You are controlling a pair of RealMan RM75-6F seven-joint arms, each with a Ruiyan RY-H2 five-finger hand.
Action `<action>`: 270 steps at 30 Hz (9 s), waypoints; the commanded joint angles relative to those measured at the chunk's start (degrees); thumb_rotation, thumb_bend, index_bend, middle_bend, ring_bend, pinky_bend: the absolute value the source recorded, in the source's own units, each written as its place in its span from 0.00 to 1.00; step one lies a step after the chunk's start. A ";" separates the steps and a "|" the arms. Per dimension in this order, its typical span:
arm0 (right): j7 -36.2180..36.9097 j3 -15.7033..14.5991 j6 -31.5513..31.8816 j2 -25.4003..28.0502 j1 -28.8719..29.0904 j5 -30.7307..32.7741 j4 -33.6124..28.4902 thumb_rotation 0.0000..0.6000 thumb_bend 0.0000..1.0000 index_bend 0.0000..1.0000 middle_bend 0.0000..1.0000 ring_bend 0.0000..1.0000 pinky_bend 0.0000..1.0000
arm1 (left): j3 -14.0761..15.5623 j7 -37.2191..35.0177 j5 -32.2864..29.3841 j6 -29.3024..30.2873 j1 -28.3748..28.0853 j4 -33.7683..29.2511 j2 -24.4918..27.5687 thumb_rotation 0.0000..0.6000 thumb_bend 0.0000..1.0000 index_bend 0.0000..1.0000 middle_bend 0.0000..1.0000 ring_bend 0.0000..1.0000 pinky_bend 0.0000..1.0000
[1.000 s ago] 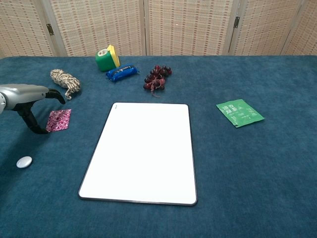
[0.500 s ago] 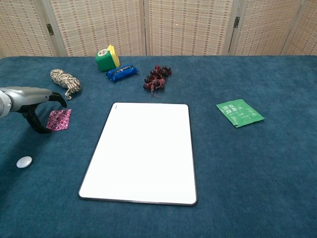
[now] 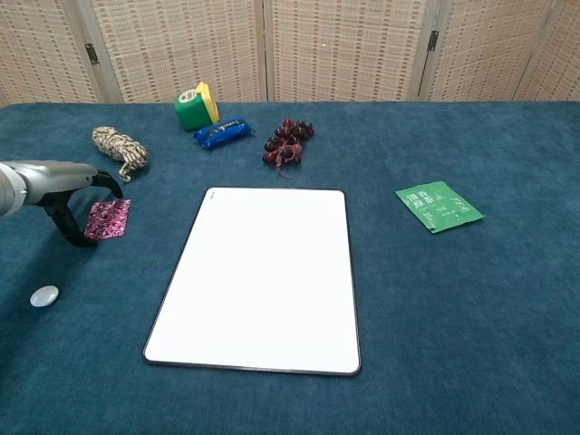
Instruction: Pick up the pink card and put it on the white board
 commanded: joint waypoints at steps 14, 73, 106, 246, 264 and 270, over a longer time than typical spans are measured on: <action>0.30 0.00 0.23 -0.04 -0.25 0.08 0.27 1.00 0.35 0.13 0.14 0.16 0.00 | 0.82 0.12 -2.90 -0.14 -1.41 1.55 -0.93 1.00 0.31 0.17 0.00 0.00 0.00; -0.83 0.25 0.56 0.73 -1.86 1.91 -0.92 1.00 0.35 0.13 0.16 0.18 0.00 | -1.34 7.34 5.51 1.29 -12.96 -7.39 -6.80 1.00 0.32 0.11 0.00 0.00 0.00; -3.50 0.40 -1.41 1.21 0.77 -0.40 -3.50 1.00 0.35 0.13 0.17 0.18 0.00 | 14.77 -17.39 39.16 22.09 16.97 -14.43 9.67 1.00 0.32 0.36 0.05 0.00 0.00; -2.84 0.18 0.95 1.92 -1.60 0.92 -3.40 1.00 0.35 0.13 0.17 0.18 0.00 | -3.57 -5.41 16.52 3.91 -4.83 -6.23 -4.72 1.00 0.40 0.09 0.11 0.00 0.00; -2.15 0.52 -0.31 1.83 -0.09 -0.01 -3.38 1.00 0.35 0.13 0.17 0.18 0.00 | 3.83 -23.58 34.40 29.81 19.98 -11.70 9.68 1.00 0.40 0.14 0.11 0.01 0.00; -1.70 0.77 -0.87 2.09 0.26 0.46 -3.59 1.00 0.35 0.13 0.17 0.18 0.00 | 6.17 -23.56 39.23 38.68 27.14 -10.38 9.79 1.00 0.40 0.15 0.11 0.01 0.00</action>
